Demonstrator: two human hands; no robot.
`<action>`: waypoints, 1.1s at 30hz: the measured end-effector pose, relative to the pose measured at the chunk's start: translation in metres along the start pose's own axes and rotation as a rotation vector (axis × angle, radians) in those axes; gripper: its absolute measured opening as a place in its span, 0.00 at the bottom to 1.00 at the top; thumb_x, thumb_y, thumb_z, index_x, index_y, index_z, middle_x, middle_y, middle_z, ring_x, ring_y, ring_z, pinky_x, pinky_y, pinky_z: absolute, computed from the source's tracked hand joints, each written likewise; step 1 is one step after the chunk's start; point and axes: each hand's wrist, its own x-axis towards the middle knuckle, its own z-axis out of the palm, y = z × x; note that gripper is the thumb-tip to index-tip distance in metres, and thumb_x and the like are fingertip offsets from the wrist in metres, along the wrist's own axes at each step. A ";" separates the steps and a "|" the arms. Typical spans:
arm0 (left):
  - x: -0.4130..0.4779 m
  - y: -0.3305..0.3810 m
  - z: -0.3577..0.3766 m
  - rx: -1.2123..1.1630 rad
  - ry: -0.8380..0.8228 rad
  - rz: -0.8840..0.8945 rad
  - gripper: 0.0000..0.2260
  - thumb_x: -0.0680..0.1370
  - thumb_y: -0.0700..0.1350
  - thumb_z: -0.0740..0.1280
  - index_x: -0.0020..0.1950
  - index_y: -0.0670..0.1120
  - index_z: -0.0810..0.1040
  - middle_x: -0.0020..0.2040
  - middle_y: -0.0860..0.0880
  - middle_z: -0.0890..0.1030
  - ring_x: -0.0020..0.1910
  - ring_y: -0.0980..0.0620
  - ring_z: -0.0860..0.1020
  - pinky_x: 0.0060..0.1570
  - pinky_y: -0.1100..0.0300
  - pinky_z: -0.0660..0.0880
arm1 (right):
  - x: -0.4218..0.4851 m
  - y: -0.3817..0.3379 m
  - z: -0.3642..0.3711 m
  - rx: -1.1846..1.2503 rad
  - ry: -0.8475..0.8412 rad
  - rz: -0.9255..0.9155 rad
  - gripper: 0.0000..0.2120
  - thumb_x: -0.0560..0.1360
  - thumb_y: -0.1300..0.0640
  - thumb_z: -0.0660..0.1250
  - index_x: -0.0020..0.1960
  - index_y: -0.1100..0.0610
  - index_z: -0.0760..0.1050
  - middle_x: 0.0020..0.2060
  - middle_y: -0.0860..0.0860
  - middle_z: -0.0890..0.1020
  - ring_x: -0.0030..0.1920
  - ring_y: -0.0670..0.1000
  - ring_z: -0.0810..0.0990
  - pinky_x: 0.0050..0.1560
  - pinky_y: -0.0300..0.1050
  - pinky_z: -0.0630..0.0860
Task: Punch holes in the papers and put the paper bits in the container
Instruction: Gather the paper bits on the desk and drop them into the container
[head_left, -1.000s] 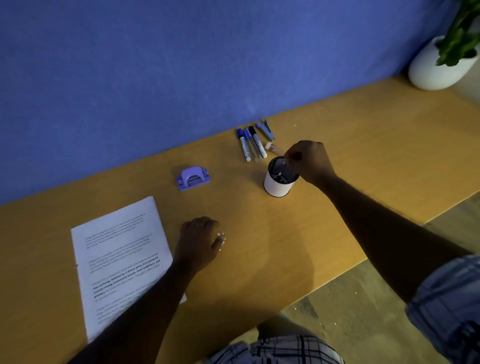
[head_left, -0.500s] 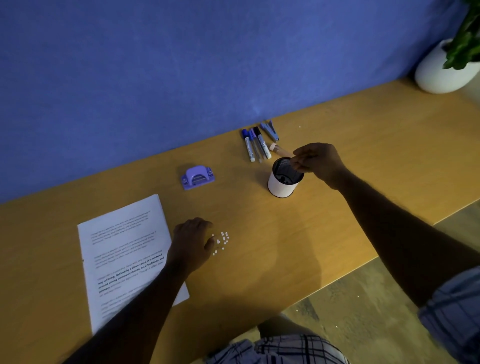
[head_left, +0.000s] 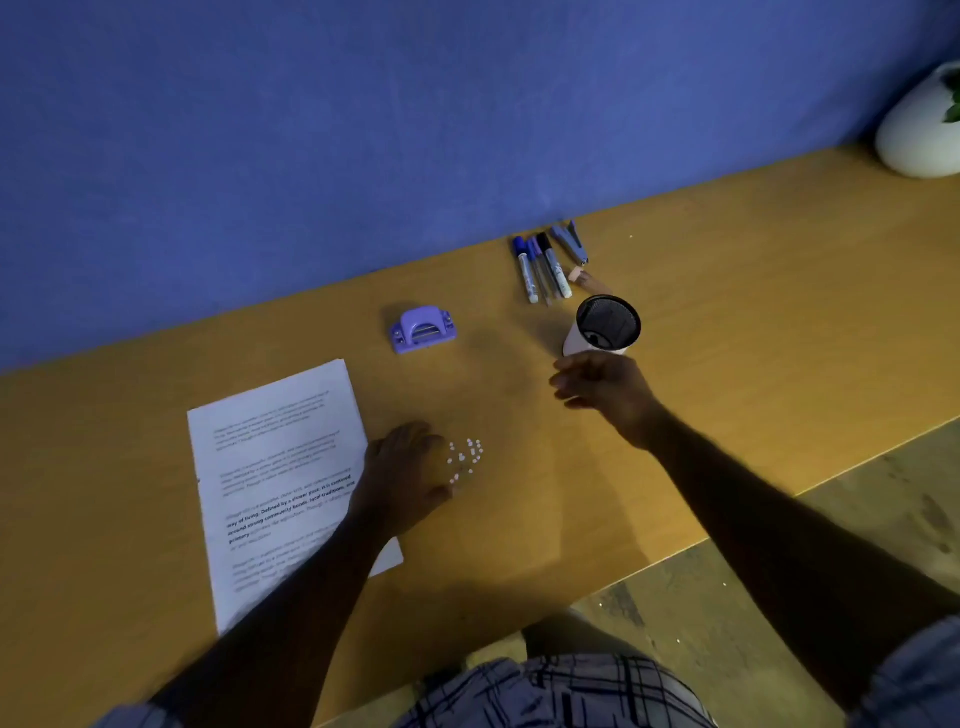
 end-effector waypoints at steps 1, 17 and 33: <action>-0.001 0.000 0.002 0.013 -0.014 -0.004 0.33 0.69 0.64 0.70 0.70 0.52 0.67 0.73 0.50 0.66 0.73 0.48 0.64 0.69 0.47 0.62 | -0.002 0.010 0.010 -0.187 -0.017 -0.045 0.08 0.73 0.67 0.71 0.49 0.57 0.80 0.41 0.52 0.84 0.40 0.49 0.82 0.43 0.42 0.78; 0.009 -0.003 0.028 -0.055 0.205 -0.097 0.29 0.68 0.64 0.71 0.63 0.51 0.74 0.70 0.47 0.69 0.71 0.45 0.66 0.66 0.42 0.60 | -0.019 0.096 0.089 -1.046 -0.073 -0.303 0.46 0.66 0.33 0.69 0.76 0.53 0.57 0.77 0.52 0.57 0.77 0.54 0.52 0.74 0.54 0.54; 0.019 -0.005 0.033 -0.159 0.264 -0.032 0.14 0.72 0.60 0.69 0.55 0.60 0.83 0.67 0.54 0.72 0.69 0.49 0.65 0.65 0.48 0.60 | -0.008 0.116 0.102 -1.104 0.043 -0.504 0.22 0.78 0.38 0.58 0.70 0.43 0.69 0.74 0.51 0.66 0.76 0.57 0.58 0.72 0.60 0.63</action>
